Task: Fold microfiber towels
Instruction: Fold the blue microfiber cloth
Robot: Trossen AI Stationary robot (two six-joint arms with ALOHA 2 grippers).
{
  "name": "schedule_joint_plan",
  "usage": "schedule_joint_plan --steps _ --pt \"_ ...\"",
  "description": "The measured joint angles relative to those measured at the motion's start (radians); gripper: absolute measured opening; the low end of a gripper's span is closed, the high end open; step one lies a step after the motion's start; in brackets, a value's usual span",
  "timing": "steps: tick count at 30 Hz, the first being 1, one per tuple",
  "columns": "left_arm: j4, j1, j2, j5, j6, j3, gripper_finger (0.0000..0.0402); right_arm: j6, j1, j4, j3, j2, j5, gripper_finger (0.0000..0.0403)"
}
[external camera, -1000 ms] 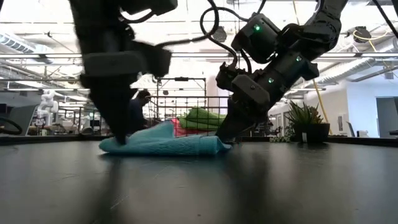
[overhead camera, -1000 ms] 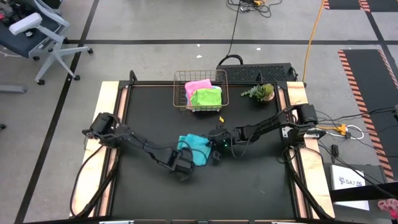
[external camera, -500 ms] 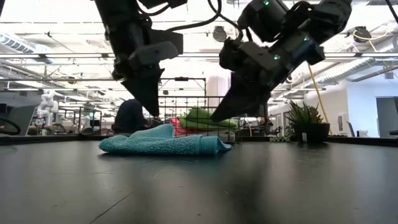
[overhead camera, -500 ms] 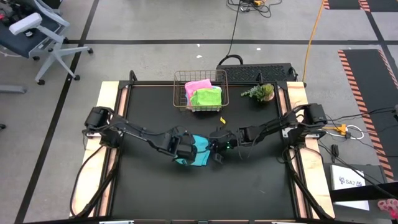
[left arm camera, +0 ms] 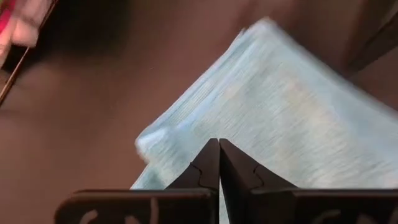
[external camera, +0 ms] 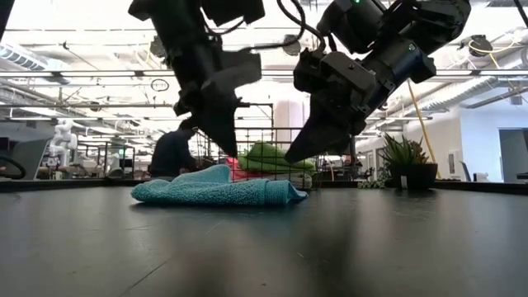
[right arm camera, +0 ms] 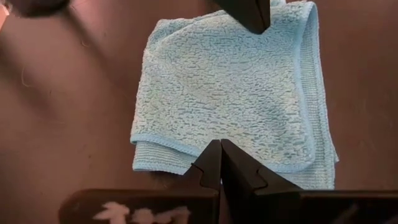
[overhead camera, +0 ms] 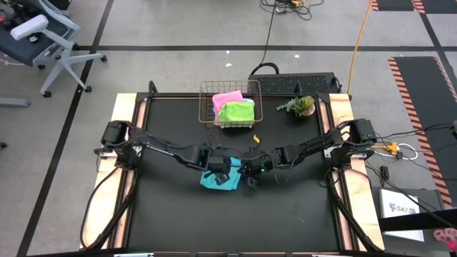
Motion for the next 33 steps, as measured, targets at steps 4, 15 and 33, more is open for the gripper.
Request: schedule_joint_plan --steps 4,15,33 --pt "-0.023 0.008 0.019 0.000 0.005 -0.012 0.0004 0.000 0.000 0.000 0.000 0.000 0.001 0.0000" --pt "0.026 0.035 0.020 0.003 -0.038 -0.144 0.0009 0.048 0.001 -0.007 0.000 0.000 0.000 0.0000" --pt "-0.026 0.088 -0.026 -0.045 -0.023 -0.112 0.0006 0.109 -0.035 -0.023 0.004 0.000 -0.108 0.0000"
